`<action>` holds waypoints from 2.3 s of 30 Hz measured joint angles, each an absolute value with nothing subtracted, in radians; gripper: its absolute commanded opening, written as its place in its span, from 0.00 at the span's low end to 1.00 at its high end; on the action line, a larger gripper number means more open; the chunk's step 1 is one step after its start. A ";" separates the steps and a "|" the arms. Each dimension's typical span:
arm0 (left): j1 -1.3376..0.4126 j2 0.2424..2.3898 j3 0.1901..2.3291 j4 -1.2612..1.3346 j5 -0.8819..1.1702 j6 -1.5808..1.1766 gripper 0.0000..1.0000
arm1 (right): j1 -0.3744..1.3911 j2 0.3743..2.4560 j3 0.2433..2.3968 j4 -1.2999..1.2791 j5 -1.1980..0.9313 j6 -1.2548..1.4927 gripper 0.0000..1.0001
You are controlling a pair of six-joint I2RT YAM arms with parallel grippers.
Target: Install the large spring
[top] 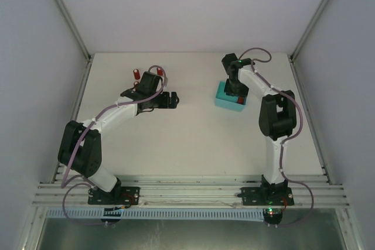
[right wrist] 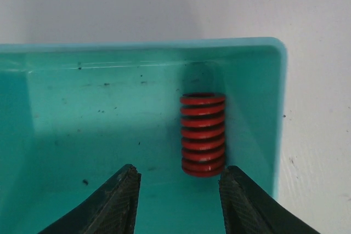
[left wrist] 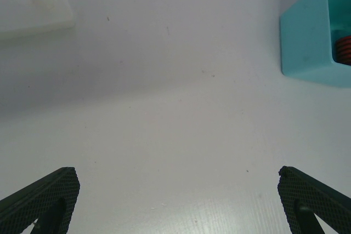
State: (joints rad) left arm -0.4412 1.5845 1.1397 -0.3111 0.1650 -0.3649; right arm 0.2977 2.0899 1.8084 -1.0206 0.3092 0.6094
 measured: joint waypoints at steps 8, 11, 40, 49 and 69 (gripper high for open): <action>-0.441 1.584 1.140 -0.311 0.186 -0.364 0.99 | 0.295 2.199 1.867 -1.049 0.337 0.623 0.47; -0.441 1.584 1.140 -0.311 0.187 -0.364 0.99 | 0.292 2.210 1.868 -1.057 0.344 0.623 0.48; -0.441 1.593 1.166 -0.311 0.195 -0.367 0.99 | 0.265 2.278 1.854 -0.961 0.262 0.576 0.30; -0.441 1.593 1.166 -0.311 0.196 -0.371 0.99 | 0.258 2.264 1.827 -0.894 0.208 0.540 0.44; -0.427 1.599 1.219 -0.334 0.147 -0.396 0.99 | 0.258 2.210 1.736 -0.792 0.169 0.440 0.19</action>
State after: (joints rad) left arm -0.4271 1.5990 1.2186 -0.3344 0.1467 -0.3962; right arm 0.2581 2.2097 1.7363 -0.7921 0.1688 0.4400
